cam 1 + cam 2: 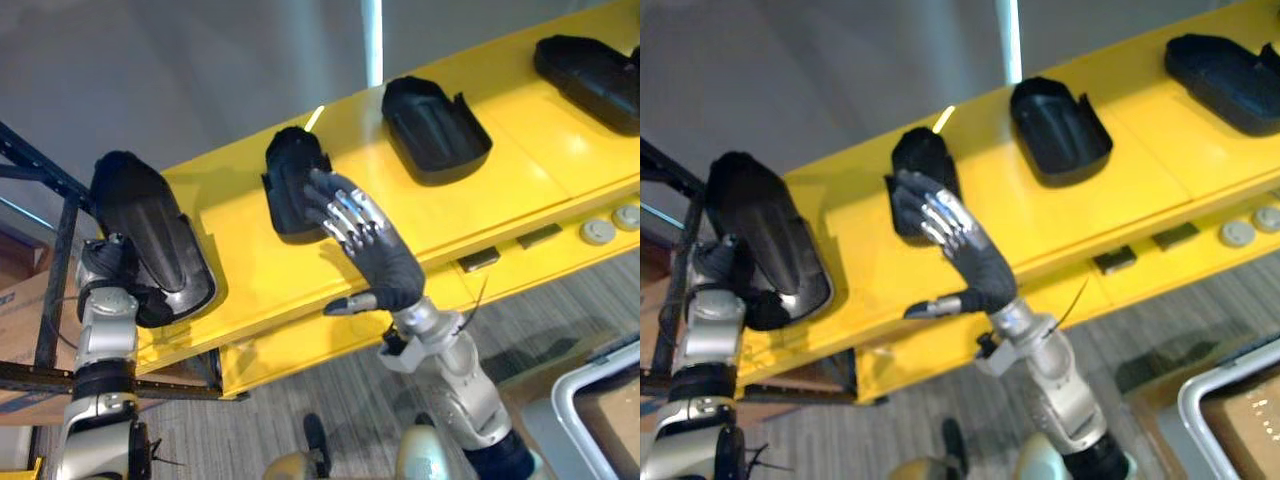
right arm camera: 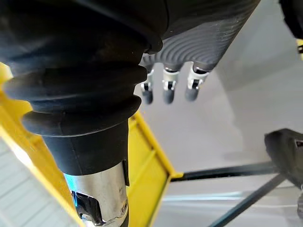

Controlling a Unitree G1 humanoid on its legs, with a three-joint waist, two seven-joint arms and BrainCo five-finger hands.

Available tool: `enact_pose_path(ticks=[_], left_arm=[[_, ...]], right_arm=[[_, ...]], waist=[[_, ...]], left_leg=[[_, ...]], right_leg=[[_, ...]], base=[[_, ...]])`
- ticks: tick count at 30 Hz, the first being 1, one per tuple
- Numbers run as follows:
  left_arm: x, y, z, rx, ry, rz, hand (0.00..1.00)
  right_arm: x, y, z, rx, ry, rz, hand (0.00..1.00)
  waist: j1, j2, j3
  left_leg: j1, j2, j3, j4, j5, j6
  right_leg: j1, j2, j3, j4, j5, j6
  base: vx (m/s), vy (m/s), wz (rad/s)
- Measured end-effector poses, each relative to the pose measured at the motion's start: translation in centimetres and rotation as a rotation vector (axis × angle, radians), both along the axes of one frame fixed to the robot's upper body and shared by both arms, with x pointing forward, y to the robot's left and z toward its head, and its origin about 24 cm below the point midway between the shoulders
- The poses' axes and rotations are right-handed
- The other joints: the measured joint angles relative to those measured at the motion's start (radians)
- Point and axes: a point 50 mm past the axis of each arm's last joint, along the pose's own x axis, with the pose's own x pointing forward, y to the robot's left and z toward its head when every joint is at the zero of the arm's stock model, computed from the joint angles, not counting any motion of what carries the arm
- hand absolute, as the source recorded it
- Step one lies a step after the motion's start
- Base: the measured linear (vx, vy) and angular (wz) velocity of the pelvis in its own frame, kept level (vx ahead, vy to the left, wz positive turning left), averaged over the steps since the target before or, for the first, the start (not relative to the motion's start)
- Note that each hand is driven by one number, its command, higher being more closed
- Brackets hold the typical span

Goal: Walk over and take plastic housings, then place them on the shelf

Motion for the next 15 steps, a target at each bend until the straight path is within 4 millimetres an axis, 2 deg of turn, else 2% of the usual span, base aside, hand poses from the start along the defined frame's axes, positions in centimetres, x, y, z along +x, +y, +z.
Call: enact_pose_path(ticks=[6,11,12,15], left_arm=[[0.1,0.6,0.4,0.005,0.029,-0.027,1.00],[0.5,0.1,0.4,-0.003,0.041,-0.041,1.00],[0.5,0.1,0.3,-0.011,0.045,-0.037,0.00],[0.4,0.2,0.2,-0.031,0.050,-0.025,0.00]], right_arm=[[-0.6,0.1,0.7,0.015,-0.032,0.016,0.00],[-0.9,0.1,1.2,0.016,-0.045,0.019,0.00],[-0.9,0.1,1.2,0.015,-0.042,0.018,0.00],[-0.8,0.0,1.1,0.009,-0.034,0.009,0.00]], waist=[[-0.002,0.002,0.003],[-0.007,0.001,0.051],[-0.007,0.001,0.054],[-0.001,0.001,0.057]], left_leg=[[-0.024,-0.003,0.001,0.000,0.002,0.002],[-0.030,-0.010,0.007,0.007,0.002,0.002],[-0.031,-0.010,0.008,0.007,0.002,0.002],[-0.045,-0.011,0.024,0.010,0.002,0.002]], right_leg=[[-0.028,-0.004,0.003,0.006,-0.001,0.001],[-0.044,-0.011,0.010,0.026,-0.007,0.002],[-0.047,-0.011,0.011,0.028,-0.007,0.002],[-0.071,-0.010,0.026,0.038,-0.008,0.002]], base=[[0.00,0.000,0.00],[-0.02,-0.008,-0.02],[-0.02,-0.014,-0.06],[-0.01,-0.016,-0.09]])
